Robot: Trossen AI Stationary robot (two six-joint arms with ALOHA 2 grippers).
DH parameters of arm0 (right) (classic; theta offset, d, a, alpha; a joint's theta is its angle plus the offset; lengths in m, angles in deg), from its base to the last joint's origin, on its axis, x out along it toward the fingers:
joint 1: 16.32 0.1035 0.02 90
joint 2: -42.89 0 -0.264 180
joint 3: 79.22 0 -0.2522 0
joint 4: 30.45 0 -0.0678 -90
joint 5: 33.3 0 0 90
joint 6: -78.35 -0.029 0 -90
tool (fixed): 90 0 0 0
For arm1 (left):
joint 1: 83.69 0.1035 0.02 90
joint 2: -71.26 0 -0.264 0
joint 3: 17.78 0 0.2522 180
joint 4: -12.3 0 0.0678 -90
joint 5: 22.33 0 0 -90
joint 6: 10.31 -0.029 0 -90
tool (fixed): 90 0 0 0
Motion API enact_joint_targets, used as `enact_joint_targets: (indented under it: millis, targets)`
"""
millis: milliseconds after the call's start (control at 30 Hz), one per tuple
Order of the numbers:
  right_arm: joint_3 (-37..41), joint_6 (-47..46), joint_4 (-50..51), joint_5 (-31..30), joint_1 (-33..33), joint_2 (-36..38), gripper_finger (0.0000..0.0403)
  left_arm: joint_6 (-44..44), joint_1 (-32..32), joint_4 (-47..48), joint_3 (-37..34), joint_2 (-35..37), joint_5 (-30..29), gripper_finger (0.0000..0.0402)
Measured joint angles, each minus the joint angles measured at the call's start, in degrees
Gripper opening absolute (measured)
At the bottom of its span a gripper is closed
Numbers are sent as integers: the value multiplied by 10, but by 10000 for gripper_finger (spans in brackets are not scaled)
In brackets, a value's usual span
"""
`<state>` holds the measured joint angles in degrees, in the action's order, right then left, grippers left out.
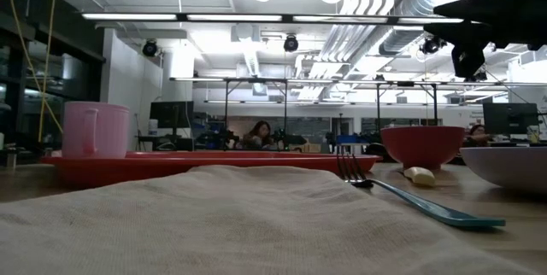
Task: Set up tray
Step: Put the purple plate to the right of the light pink mug on the red serving tray
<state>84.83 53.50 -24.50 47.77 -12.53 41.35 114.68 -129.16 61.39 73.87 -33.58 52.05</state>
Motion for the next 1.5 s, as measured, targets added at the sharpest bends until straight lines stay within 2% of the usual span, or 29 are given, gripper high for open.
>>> enact_joint_targets:
  millis: [167,467,767,1300,1500]
  targets:
    - [0,-22,-2,27,0,0,108,2,-15,-14,-9,0,-2,172]
    - [0,-24,-4,25,0,0,108,2,-18,-15,-9,0,-4,172]
    - [0,-24,-33,27,0,0,108,-49,-18,-13,-9,0,-5,172]
    - [0,-33,-32,27,0,0,108,-47,-18,-8,-9,-1,-6,172]
    - [0,-32,-33,24,0,0,108,-50,-25,-20,-9,-26,-41,172]
